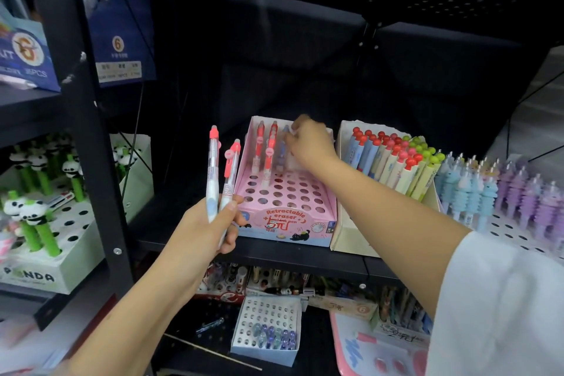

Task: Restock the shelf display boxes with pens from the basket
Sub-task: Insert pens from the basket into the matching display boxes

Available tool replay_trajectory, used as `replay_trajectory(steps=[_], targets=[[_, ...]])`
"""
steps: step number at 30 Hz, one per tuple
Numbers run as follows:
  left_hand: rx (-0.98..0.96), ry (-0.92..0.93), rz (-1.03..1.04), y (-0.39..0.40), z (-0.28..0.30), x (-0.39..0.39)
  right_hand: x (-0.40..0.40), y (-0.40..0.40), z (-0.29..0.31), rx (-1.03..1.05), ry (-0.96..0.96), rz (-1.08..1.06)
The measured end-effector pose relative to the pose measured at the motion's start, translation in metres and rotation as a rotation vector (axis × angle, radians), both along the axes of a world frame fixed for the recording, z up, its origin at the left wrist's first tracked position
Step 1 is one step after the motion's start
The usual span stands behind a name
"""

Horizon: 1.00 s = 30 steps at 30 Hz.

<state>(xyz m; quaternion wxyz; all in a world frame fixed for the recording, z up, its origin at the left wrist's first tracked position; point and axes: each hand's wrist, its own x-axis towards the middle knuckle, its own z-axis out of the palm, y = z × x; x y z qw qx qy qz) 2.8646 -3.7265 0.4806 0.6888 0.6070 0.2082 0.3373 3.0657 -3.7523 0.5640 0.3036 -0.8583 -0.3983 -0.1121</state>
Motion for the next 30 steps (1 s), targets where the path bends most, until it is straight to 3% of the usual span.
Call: replay_trajectory(steps=[2, 4, 6, 10, 12, 15, 17, 20, 28, 30], targets=[[0.011, -0.003, -0.006, -0.002, -0.001, 0.001, -0.014, -0.007, 0.005, 0.21, -0.072, 0.026], [0.018, -0.01, -0.014, -0.005, -0.002, 0.002, -0.034, -0.012, 0.009, 0.334, -0.011, 0.154], [0.018, -0.025, -0.022, -0.008, -0.002, 0.004, -0.056, -0.018, 0.01, 0.306, 0.123, 0.299], [0.027, -0.046, -0.034, -0.012, -0.001, 0.005, -0.083, -0.027, 0.003, 0.052, 0.332, 0.448], [0.027, -0.053, -0.038, -0.011, -0.002, 0.003, -0.084, -0.027, 0.005, 0.083, 0.399, 0.475], [0.007, -0.045, -0.007, -0.004, -0.004, -0.002, -0.075, -0.023, 0.018, 0.326, 0.468, 0.449], [0.024, -0.007, 0.049, 0.001, -0.006, -0.005, -0.065, -0.021, 0.029, 0.475, 0.396, 0.39], [0.016, 0.044, 0.109, 0.007, -0.011, -0.009, -0.052, -0.014, 0.036, 0.485, 0.185, 0.334], [0.031, 0.039, 0.075, 0.005, -0.011, -0.014, -0.036, 0.009, 0.01, 0.128, 0.036, 0.238], [-0.01, 0.017, 0.068, 0.007, -0.012, -0.014, -0.032, 0.011, 0.006, -0.007, -0.082, 0.147]])
